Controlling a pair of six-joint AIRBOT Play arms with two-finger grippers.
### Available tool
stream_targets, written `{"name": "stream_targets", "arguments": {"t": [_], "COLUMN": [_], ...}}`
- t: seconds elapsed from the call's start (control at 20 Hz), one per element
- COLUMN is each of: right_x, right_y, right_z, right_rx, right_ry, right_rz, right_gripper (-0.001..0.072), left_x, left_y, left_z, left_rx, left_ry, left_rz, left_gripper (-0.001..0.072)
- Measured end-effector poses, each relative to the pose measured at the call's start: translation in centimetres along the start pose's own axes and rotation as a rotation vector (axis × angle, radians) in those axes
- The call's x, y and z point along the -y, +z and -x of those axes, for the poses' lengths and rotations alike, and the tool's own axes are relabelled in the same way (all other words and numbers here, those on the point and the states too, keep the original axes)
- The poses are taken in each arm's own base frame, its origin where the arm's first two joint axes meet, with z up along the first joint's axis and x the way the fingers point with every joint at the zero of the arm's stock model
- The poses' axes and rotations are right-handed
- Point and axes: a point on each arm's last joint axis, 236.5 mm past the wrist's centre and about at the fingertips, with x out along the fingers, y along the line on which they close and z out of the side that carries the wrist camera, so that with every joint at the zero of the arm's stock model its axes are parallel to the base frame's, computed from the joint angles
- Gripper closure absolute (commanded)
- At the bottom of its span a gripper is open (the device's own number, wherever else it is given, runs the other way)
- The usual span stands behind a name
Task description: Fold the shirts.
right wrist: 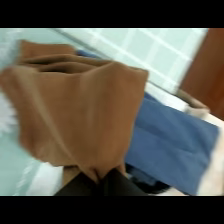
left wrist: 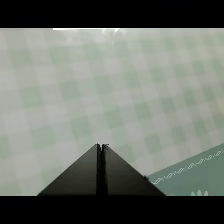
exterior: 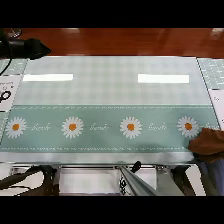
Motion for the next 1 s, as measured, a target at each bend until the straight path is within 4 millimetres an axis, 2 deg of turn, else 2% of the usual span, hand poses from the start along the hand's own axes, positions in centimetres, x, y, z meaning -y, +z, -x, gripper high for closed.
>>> {"name": "stream_targets", "arguments": {"t": [0.15,0.3,0.4,0.6,0.7,0.9,1.0], "right_x": [-1.6,-2.9,-4.2,-8.0,-9.1,-9.9,-9.1], "right_y": [1.9,3.9,4.7,5.1,5.1,5.1,5.2], "right_z": [1.9,4.7,5.8,6.9,7.2,7.5,7.3], "right_rx": [0.059,0.141,0.164,0.141,0.129,0.121,0.132], "right_ry": [0.071,0.133,0.194,0.359,0.405,0.44,0.407], "right_rz": [-0.01,-0.036,-0.053,-0.051,-0.051,-0.045,-0.053], "right_gripper": [0.0682,0.0682,0.0681,0.0681,0.0681,0.0681,0.0681], "left_x": [-0.1,0.5,1.0,1.8,2.0,2.2,2.2], "left_y": [-0.3,-0.5,-0.6,-0.5,-0.5,-0.4,-0.4], "left_z": [-1.0,-1.6,-2.0,-2.5,-2.6,-2.7,-2.7], "left_rx": [-0.014,-0.022,-0.025,-0.02,-0.019,-0.017,-0.015], "left_ry": [-0.007,-0.018,-0.026,-0.034,-0.037,-0.039,-0.039], "left_rz": [-0.012,-0.033,-0.045,-0.061,-0.065,-0.07,-0.071], "left_gripper": [0.0689,0.0689,0.0689,0.0689,0.0689,0.0689,0.0689]}}
